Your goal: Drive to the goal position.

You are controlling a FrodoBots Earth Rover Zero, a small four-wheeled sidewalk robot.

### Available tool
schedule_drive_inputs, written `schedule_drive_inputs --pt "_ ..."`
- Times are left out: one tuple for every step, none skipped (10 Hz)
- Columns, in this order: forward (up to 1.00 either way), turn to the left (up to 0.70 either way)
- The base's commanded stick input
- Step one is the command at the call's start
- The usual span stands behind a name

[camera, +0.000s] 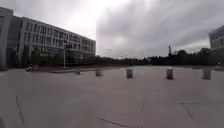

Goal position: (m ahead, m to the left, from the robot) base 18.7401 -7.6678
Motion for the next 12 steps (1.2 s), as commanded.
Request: schedule_drive_inputs --pt "0.70 -0.24" --pt "0.70 -0.13" --pt "0.70 -0.04" --pt "0.70 0.00" --pt "0.70 0.00" --pt "0.70 0.00" --pt "0.70 0.00" --pt "0.70 0.00" --pt "0.70 0.00" --pt "0.70 0.00" --pt "0.70 0.00" --pt "0.70 0.00"
